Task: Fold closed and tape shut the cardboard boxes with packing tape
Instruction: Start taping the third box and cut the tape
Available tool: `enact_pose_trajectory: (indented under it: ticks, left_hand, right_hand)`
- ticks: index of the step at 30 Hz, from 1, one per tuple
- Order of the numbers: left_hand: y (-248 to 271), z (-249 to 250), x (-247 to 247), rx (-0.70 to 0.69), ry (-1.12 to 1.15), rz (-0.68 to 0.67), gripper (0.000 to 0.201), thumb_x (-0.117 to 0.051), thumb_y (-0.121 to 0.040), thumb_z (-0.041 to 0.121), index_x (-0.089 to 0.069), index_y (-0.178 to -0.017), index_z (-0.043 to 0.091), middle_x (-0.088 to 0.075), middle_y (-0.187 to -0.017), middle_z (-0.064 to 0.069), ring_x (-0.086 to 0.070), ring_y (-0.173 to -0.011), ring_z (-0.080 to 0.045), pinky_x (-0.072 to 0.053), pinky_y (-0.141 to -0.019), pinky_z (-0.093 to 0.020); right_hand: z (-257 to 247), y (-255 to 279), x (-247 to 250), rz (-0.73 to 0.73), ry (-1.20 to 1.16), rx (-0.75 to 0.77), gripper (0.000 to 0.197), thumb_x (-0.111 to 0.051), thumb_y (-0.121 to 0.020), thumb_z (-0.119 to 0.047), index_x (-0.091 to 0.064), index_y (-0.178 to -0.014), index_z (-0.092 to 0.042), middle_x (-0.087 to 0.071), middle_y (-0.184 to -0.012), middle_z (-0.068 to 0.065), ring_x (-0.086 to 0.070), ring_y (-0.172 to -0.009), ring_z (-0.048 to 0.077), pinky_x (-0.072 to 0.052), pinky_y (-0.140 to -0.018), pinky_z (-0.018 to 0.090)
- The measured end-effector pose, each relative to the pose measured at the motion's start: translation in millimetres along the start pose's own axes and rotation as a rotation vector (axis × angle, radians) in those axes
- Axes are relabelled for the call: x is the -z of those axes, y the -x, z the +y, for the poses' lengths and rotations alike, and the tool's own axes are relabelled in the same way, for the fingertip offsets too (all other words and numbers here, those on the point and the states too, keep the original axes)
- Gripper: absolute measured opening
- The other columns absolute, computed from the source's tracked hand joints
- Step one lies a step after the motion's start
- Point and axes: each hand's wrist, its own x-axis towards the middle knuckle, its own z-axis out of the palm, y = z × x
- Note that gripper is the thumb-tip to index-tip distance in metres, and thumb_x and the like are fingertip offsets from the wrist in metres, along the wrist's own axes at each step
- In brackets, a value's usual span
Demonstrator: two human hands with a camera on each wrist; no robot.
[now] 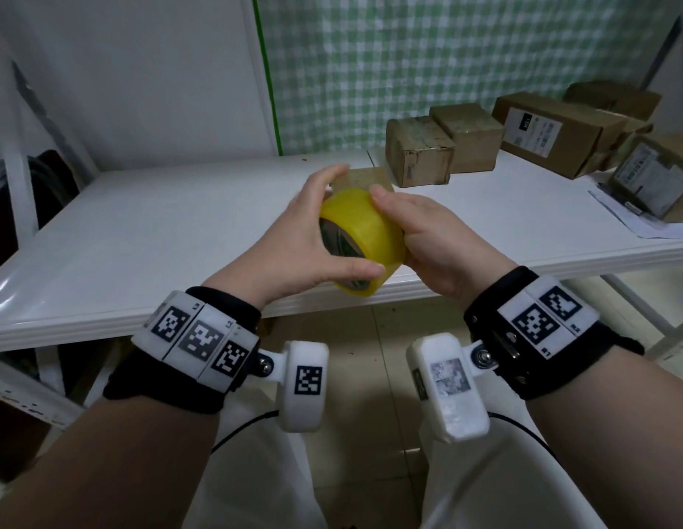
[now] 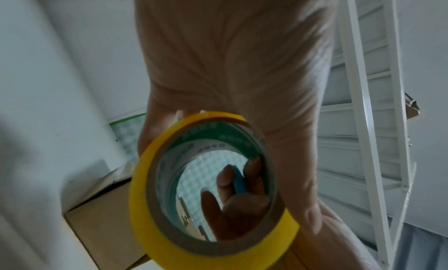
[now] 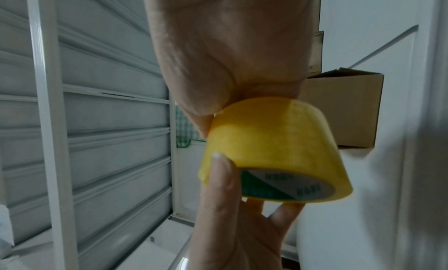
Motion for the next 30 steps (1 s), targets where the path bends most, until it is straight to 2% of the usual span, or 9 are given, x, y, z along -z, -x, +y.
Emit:
enact_pose_trajectory:
  ticks: [2,7,9,12,16,21,26,28,30]
  left_hand:
    - [0,-2,-2,-0.018,-0.003,0.006,0.1,-0.087,-0.053,0.042,-0.032,-0.137,0.038,-0.041,-0.133,0.009,-0.042,-0.122,-0.011,-0.041,-0.1,-0.03]
    - [-2,-9,-4,-0.046,-0.054,0.096,0.094,-0.089,-0.05,0.038,-0.041,-0.13,0.039,-0.042,-0.13,0.007,-0.041,-0.117,-0.01,-0.032,-0.083,-0.01]
    - [-1,-8,-4,-0.056,-0.053,0.101,0.093,-0.088,-0.05,0.039,-0.041,-0.13,0.038,-0.042,-0.131,0.007,-0.041,-0.116,-0.01,-0.031,-0.081,-0.008]
    - [-2,-8,-5,-0.063,-0.061,0.109,0.092,-0.089,-0.05,0.039,-0.04,-0.129,0.039,-0.042,-0.131,0.007,-0.041,-0.115,-0.009,-0.03,-0.08,-0.006]
    - [-3,-7,-8,-0.068,-0.082,0.126,0.092,-0.089,-0.05,0.038,-0.04,-0.128,0.039,-0.041,-0.129,0.008,-0.039,-0.112,-0.006,-0.027,-0.077,-0.002]
    - [-2,-6,-14,-0.069,-0.109,0.136,0.091,-0.088,-0.05,0.039,-0.04,-0.126,0.04,-0.039,-0.126,0.008,-0.038,-0.109,-0.005,-0.026,-0.077,0.0]
    - [-2,-5,-16,-0.059,-0.108,0.127,0.09,-0.088,-0.051,0.038,-0.039,-0.125,0.042,-0.038,-0.127,0.009,-0.038,-0.11,-0.006,-0.026,-0.077,-0.003]
    - [-2,-6,-15,-0.059,-0.068,0.133,0.09,-0.089,-0.049,0.039,-0.04,-0.125,0.041,-0.04,-0.128,0.008,-0.04,-0.111,-0.008,-0.03,-0.079,-0.006]
    - [-2,-8,-13,-0.041,0.058,0.153,0.089,-0.087,-0.045,0.045,-0.042,-0.122,0.043,-0.044,-0.127,0.009,-0.045,-0.113,-0.01,-0.039,-0.087,-0.015]
  right_hand:
    - [1,0,-3,0.027,-0.005,0.007,0.036,-0.044,-0.099,-0.033,-0.063,-0.113,-0.006,-0.067,-0.104,0.016,-0.063,-0.094,0.028,-0.048,-0.084,0.04]
    - [4,-3,-5,0.081,-0.005,0.008,0.022,-0.051,-0.091,-0.026,-0.059,-0.098,-0.007,-0.05,-0.09,0.012,-0.047,-0.086,0.025,-0.036,-0.076,0.04]
    - [4,-2,-6,0.064,-0.041,0.011,0.03,-0.051,-0.081,-0.03,-0.057,-0.097,-0.005,-0.046,-0.09,0.012,-0.043,-0.085,0.025,-0.034,-0.075,0.041]
    - [5,-3,-7,0.095,-0.087,0.003,0.037,-0.052,-0.075,-0.032,-0.058,-0.1,-0.005,-0.047,-0.093,0.013,-0.045,-0.088,0.026,-0.036,-0.076,0.043]
    - [5,-4,-8,0.115,-0.066,0.011,0.021,-0.047,-0.072,-0.03,-0.057,-0.081,-0.014,-0.044,-0.084,0.008,-0.04,-0.083,0.025,-0.032,-0.073,0.041]
    - [5,-5,-8,0.122,-0.076,0.021,0.015,-0.043,-0.07,-0.026,-0.051,-0.069,-0.013,-0.039,-0.076,0.007,-0.035,-0.08,0.026,-0.027,-0.073,0.042]
    - [7,-4,-7,0.102,-0.026,0.047,0.026,-0.041,-0.065,-0.021,-0.05,-0.085,-0.008,-0.034,-0.082,0.01,-0.032,-0.08,0.026,-0.026,-0.072,0.041]
    - [7,-3,-2,0.024,-0.035,0.057,0.023,-0.04,-0.068,-0.02,-0.051,-0.082,-0.005,-0.038,-0.079,0.011,-0.039,-0.073,0.024,-0.034,-0.068,0.034]
    - [6,-1,5,-0.051,-0.05,0.052,0.02,-0.042,-0.075,-0.022,-0.054,-0.081,-0.007,-0.048,-0.07,0.004,-0.048,-0.061,0.012,-0.041,-0.056,0.022]
